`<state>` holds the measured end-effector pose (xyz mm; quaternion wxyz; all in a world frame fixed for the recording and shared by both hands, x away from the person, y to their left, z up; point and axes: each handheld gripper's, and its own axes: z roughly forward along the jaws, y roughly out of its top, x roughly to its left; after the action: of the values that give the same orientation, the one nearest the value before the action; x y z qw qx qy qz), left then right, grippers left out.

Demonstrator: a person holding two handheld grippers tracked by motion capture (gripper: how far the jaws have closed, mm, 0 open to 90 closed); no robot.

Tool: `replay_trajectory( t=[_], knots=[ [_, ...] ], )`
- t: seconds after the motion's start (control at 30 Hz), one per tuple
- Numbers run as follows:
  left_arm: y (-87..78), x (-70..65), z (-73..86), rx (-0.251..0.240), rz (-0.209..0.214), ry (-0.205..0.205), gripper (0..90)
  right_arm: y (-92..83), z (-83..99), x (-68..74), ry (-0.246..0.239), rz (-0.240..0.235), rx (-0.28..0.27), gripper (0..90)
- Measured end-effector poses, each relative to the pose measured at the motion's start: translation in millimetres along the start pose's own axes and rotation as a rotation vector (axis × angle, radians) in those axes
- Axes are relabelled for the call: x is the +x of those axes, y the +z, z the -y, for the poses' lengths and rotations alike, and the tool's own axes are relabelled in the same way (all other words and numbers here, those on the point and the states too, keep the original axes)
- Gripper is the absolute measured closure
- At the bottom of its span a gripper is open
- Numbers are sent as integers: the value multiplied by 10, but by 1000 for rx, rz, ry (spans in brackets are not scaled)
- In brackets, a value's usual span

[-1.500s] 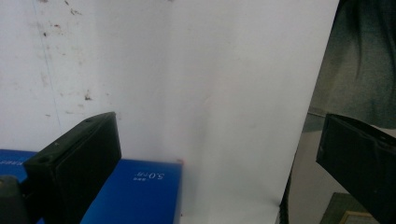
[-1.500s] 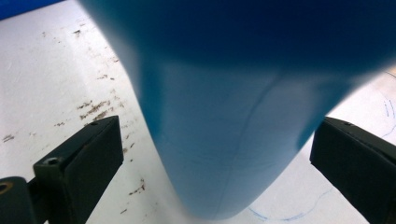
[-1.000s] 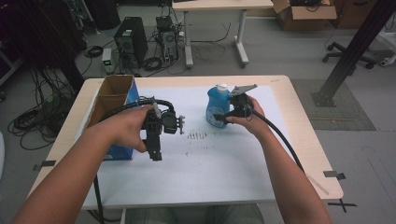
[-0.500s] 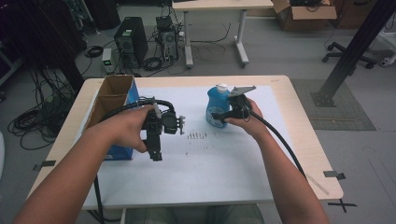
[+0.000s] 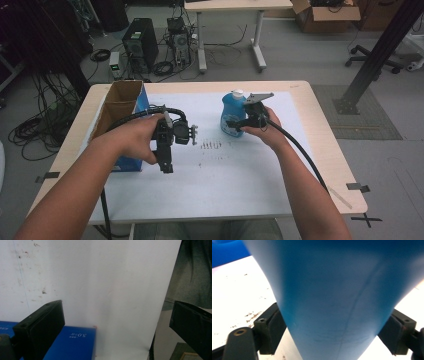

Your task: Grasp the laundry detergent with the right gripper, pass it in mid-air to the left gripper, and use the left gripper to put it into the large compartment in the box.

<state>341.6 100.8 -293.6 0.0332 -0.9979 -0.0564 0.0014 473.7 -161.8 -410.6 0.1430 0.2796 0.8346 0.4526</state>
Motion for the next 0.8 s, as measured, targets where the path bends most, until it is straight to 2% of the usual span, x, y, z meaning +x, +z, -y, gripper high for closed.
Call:
replay_trajectory(
  t=[0.1, 0.5, 0.6, 0.73, 0.8],
  knots=[
    [5, 5, 0, -1, -1, 1, 2, -3, 1, 10, -6, 4, -15, 222],
    [11, 13, -4, 8, 4, -3, 2, 0, 35, 17, -18, 7, -21, 283],
    [9, 15, -1, 2, 1, -1, 2, 8, 36, 29, -22, 5, -26, 317],
    [1, 15, -4, 7, 1, 2, 2, 16, 34, 36, -25, 6, -40, 419],
    [1, 13, 0, 4, -1, -1, 2, 18, 36, 28, -22, 3, -42, 424]
  ],
)
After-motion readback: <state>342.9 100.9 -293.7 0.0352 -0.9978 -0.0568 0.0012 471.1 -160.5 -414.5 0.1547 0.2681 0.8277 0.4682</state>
